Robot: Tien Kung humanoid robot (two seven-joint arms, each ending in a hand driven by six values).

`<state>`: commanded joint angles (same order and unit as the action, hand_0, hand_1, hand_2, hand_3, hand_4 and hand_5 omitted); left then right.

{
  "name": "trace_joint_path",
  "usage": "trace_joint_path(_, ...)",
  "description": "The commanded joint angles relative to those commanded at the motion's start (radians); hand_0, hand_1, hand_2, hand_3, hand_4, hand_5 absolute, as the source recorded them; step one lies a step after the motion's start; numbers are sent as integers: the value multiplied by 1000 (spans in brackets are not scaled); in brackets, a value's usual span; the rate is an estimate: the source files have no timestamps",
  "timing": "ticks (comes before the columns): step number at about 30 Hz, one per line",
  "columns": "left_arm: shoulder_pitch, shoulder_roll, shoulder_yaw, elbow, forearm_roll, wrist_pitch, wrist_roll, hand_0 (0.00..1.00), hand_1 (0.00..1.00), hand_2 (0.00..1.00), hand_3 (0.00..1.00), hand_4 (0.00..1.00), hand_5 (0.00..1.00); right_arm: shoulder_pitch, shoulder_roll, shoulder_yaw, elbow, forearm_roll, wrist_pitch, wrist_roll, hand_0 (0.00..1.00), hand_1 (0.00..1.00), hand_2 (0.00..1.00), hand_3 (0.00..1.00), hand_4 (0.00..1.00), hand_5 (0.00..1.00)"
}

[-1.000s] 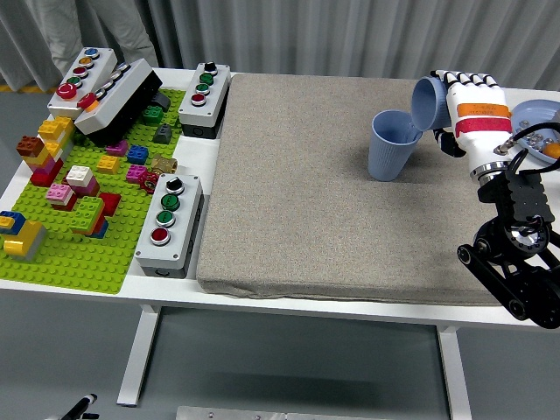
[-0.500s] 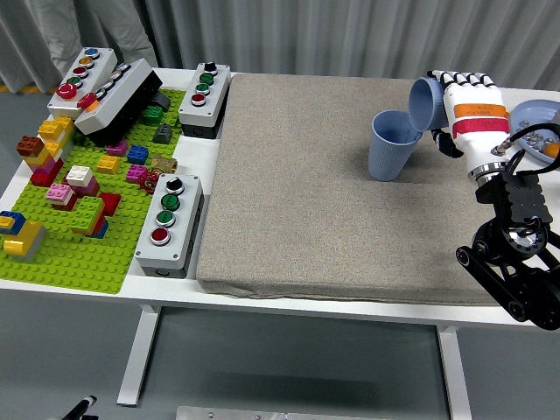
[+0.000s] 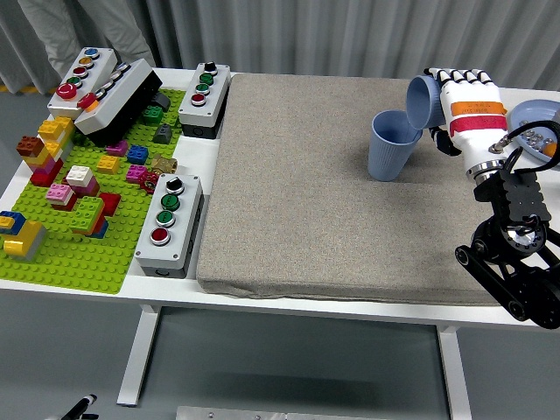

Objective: Pick cup pour cup place

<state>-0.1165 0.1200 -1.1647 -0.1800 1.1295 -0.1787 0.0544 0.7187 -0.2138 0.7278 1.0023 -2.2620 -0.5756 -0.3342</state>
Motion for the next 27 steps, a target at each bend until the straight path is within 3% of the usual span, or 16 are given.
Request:
trace_joint_path(17,-2,0,-3,0,3,0,0,844,801,881,791,640,978,-1,1,12,13,-3,4,-3,843,695,599,550,605,2)
trace_joint_path(27,2,-2,-3,0,2,0,2,844,801,881,792,640,980,-13,10,19,21,168,-23,28,845,695,597,549,603,2)
